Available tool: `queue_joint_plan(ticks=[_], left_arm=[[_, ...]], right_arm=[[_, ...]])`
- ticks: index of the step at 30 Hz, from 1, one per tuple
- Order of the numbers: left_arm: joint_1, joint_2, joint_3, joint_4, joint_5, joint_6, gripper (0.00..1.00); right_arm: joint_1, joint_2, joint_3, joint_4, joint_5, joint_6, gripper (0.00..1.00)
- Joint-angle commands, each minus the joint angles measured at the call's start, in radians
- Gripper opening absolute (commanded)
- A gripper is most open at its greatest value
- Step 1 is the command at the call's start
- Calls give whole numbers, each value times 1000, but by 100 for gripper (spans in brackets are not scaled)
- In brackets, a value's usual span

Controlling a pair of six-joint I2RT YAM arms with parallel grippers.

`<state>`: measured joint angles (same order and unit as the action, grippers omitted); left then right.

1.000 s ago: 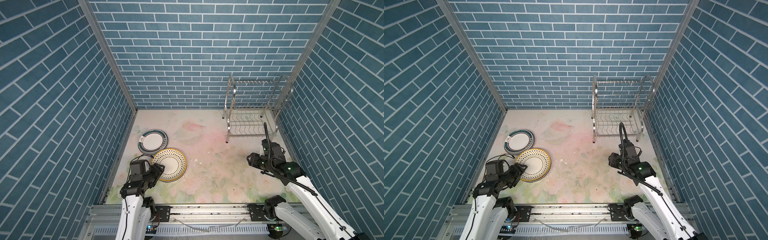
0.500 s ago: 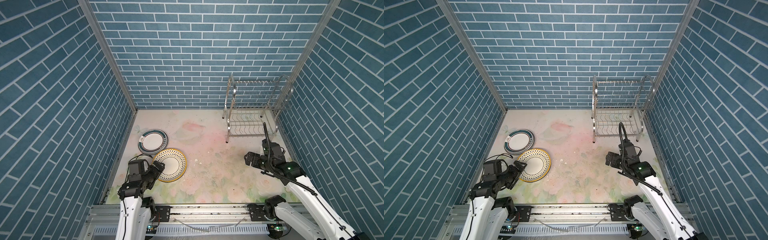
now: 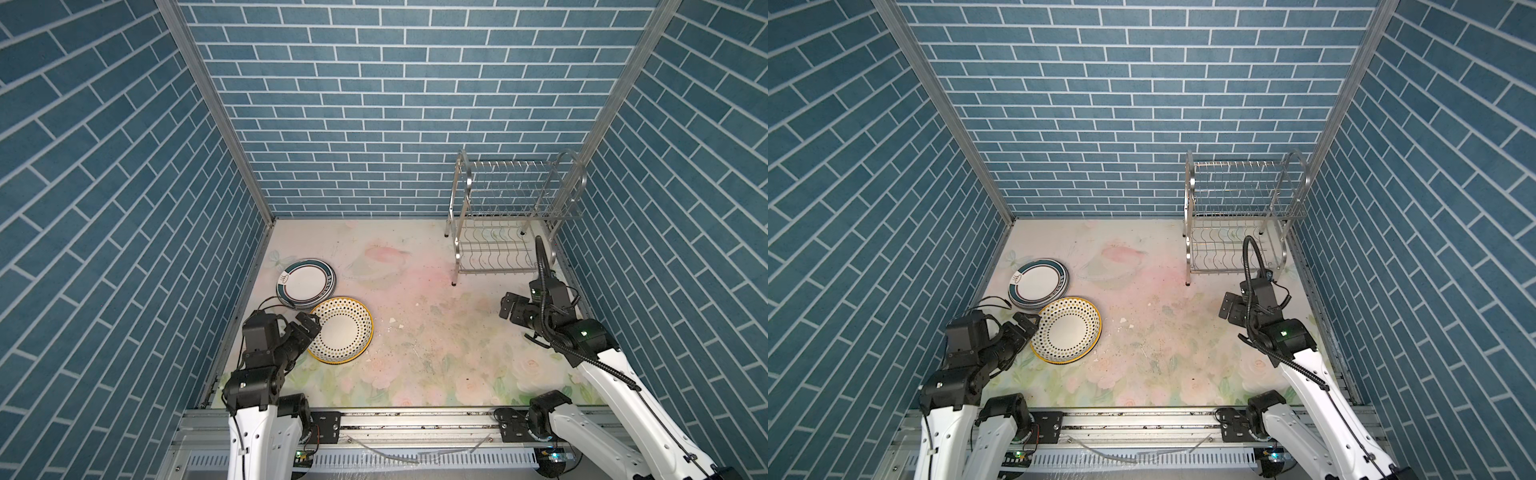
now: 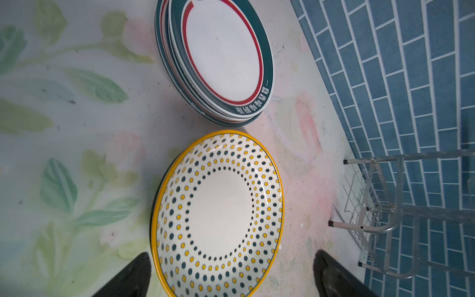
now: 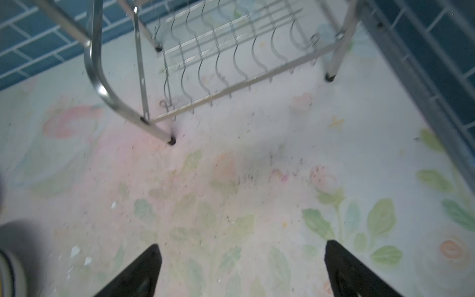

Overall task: Unload the plates from the dish rack
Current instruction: Place the plate among the plates, then reset both arms

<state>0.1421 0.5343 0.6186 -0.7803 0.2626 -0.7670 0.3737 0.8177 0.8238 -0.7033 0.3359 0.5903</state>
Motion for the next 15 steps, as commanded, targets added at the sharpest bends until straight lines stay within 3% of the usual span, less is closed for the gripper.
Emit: queue_joint_plan(ticks=[1,3,5,7,9,12,15], left_arm=[[6,145,22,150,-128,137,99],[4,203,-3,288,-179,203,99],[4,235,-41,398,-252,253,99],[1,260,-92,525,-318,320,99],[2,292,-167,704,-374,383,99],[-2,349,-260,948,-375,438,99],[-20,413,-297,1113,-392,505,99]], right_arm=[[-3,-19,13,35,404,55,95],[-7,-48,-46,164,504,-30,93],[-7,-80,-124,330,549,-123,98],[-6,-92,-204,481,637,-139,99],[-6,-84,-328,745,722,-185,99],[-11,-16,-494,1215,725,-388,99],[-28,91,-470,1152,703,-406,99]])
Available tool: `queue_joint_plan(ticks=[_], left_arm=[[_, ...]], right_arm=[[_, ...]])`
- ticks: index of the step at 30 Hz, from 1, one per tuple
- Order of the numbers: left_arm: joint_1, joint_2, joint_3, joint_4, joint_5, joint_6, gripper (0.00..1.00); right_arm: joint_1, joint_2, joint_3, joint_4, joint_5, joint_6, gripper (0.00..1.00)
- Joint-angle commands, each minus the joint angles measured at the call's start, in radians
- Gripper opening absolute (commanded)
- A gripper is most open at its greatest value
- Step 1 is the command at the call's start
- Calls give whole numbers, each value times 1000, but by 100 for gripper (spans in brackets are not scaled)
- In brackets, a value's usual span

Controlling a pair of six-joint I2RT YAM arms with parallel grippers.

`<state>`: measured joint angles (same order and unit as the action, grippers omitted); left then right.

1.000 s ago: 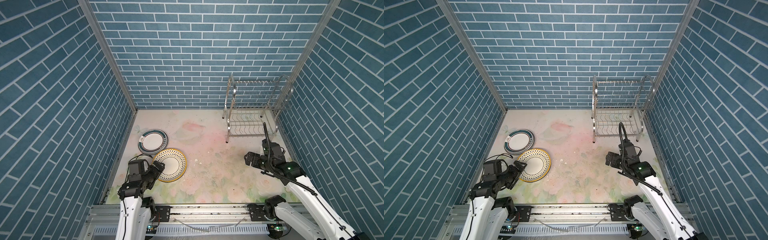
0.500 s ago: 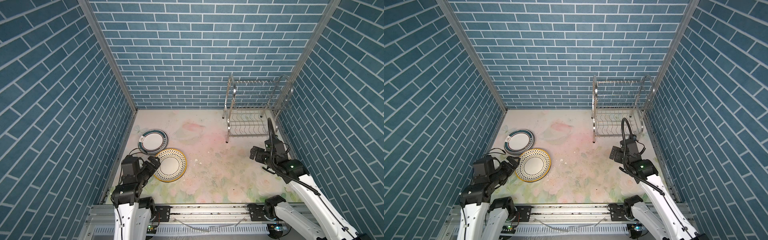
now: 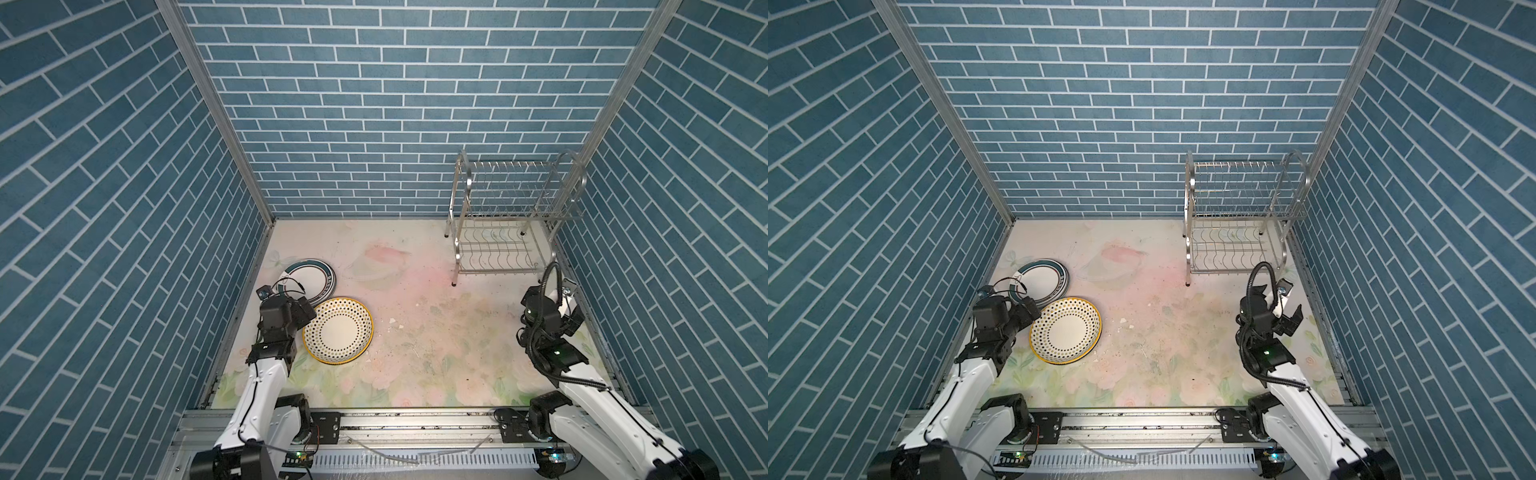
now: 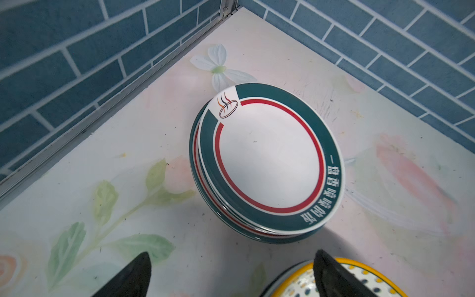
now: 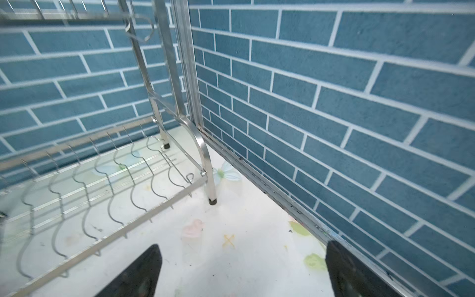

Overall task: Unload the plates from the dish rack
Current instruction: Reset both arms

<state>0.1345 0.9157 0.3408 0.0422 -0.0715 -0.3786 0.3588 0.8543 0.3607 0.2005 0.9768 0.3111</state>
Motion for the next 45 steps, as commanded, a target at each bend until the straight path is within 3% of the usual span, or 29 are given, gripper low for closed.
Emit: queue_joint_plan(ticks=[1,4,10,17,22,25,31,34,35,37,38,39,45], left_arm=[[-15,50,-18,312,-72,133,99],[-16,122,-29,400,-68,152,99],[-33,270,-61,601,-22,221,99],[-38,367,-72,769,47,267,99],[-38,392,-38,741,37,281,99],[-38,408,-38,767,53,300,99],[-39,558,-131,1106,81,322,99],[-49,554,-115,1067,81,335,99],[-56,573,-116,1084,85,344,99],[-71,646,-122,1183,105,368,99],[-74,640,-129,1192,112,377,99],[-79,625,-126,1158,91,379,99],[-109,621,-105,1115,72,406,99]], right_arm=[[-23,81,-17,264,32,-134,99],[-78,169,-50,350,-159,-214,99],[-153,244,-86,438,-337,-283,99],[-232,440,-163,804,-592,-346,99],[-251,619,-144,971,-662,-341,99],[-267,600,-118,886,-697,-332,99],[-288,627,-112,899,-753,-326,99],[-319,664,-99,887,-813,-310,99],[-323,719,-92,962,-825,-322,99],[-341,674,-59,820,-847,-293,99],[-345,701,-54,860,-832,-296,99],[-346,672,-39,779,-829,-286,99],[-345,681,-18,755,-814,-285,99]])
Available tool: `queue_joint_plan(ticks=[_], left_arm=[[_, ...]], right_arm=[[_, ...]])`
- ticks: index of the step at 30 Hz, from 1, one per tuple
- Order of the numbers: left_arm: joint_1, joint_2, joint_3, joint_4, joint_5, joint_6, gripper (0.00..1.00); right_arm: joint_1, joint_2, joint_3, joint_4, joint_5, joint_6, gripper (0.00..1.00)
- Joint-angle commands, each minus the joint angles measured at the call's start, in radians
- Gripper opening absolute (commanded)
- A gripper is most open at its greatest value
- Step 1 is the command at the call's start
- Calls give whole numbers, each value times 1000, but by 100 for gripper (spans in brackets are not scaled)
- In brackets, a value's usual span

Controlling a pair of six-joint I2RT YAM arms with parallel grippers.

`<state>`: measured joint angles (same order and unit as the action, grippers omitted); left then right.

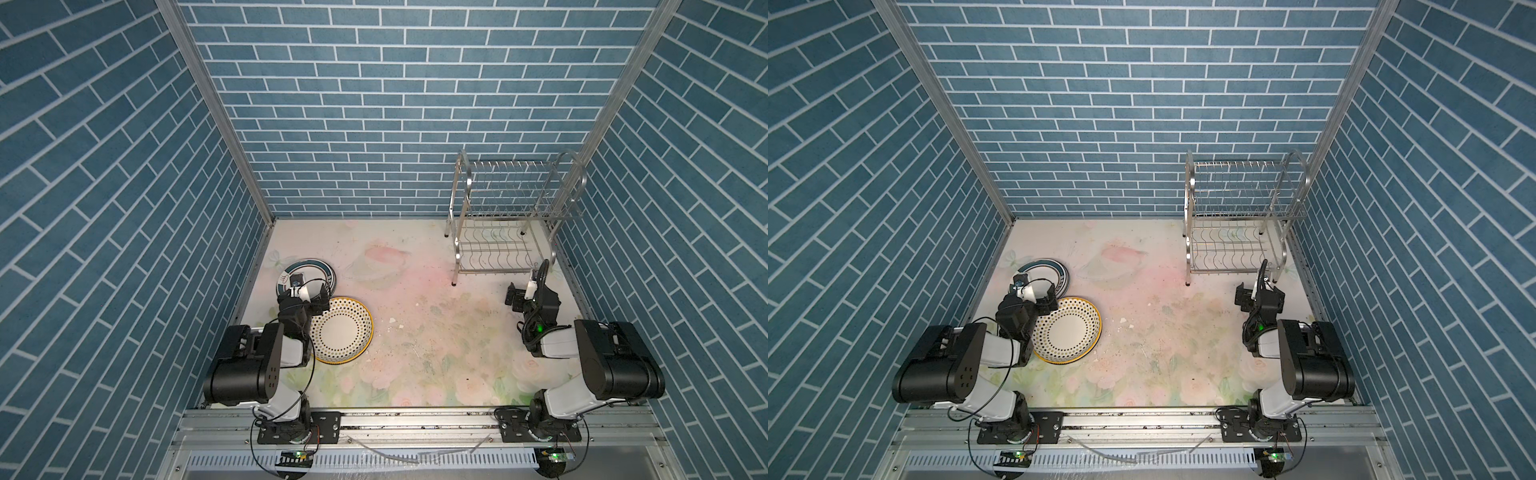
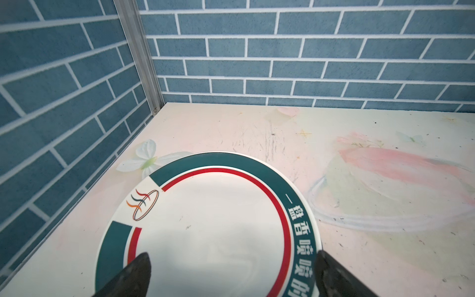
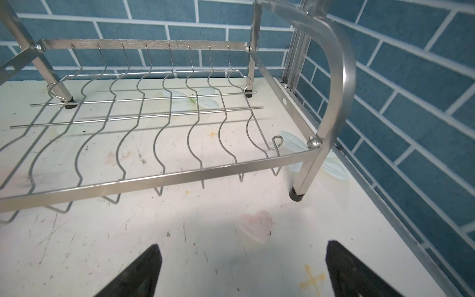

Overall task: Unload the plates from the dish rack
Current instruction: Reset both arms

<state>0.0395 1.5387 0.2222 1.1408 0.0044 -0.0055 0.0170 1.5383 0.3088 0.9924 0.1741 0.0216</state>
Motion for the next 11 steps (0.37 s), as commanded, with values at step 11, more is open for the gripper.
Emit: queue_joint_plan(ticks=[11], left_arm=[[-23,4,-12,70,0,46,99]], right_arm=[[-8,6,58,-72,-22,13,99]])
